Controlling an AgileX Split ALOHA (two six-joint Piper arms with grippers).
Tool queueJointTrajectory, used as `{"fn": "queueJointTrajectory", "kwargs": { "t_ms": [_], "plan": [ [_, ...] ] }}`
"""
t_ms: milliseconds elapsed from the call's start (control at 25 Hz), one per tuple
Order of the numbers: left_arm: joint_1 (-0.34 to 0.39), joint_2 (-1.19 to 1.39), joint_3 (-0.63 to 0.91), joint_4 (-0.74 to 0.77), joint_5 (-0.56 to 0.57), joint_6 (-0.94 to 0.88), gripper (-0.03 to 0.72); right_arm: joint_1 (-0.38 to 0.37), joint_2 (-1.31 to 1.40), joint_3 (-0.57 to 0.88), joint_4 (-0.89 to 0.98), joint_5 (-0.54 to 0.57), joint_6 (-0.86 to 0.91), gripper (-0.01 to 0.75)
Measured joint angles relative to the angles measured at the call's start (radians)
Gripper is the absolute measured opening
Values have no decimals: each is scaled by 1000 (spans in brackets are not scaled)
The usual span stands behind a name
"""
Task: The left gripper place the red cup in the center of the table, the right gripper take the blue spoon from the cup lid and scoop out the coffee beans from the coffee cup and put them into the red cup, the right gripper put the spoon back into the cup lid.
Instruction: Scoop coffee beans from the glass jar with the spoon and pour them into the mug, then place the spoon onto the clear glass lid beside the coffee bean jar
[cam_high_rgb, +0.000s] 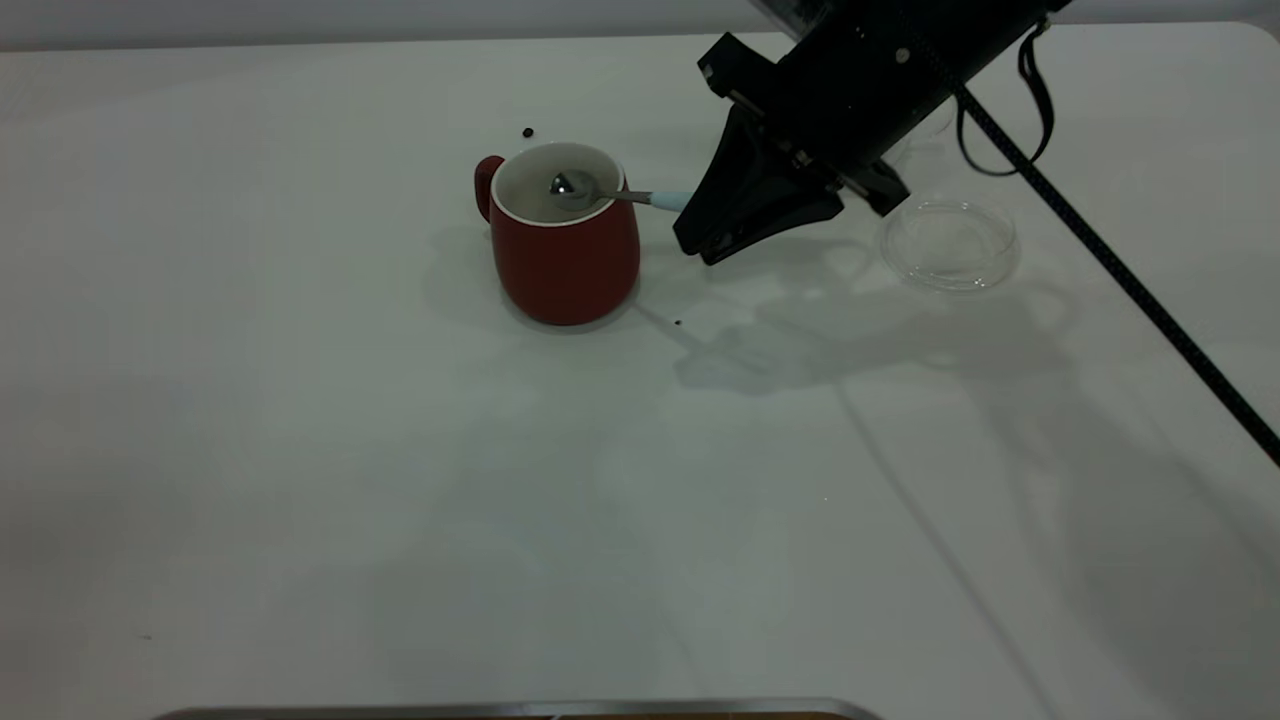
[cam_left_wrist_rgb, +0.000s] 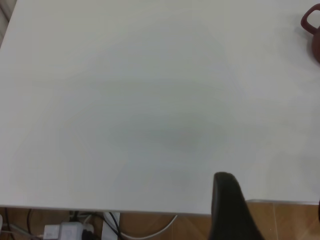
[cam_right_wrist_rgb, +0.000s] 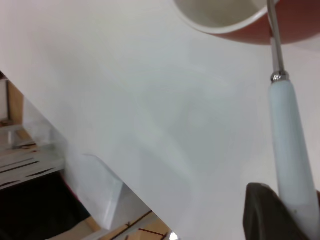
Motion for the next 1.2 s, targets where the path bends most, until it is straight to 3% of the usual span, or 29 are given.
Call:
{"fn": "queueJointTrajectory", "kwargs": {
  "t_ms": [640, 960, 1200],
  "plan": [
    [0, 0, 0, 0, 0, 1, 482, -27, -68, 1, -45, 68, 14, 95],
    [0, 0, 0, 0, 0, 1, 482, -143, -217, 28, -48, 117, 14, 95],
    [0, 0, 0, 0, 0, 1, 482, -266, -301, 190, -43, 126, -14, 95]
  ]
}}
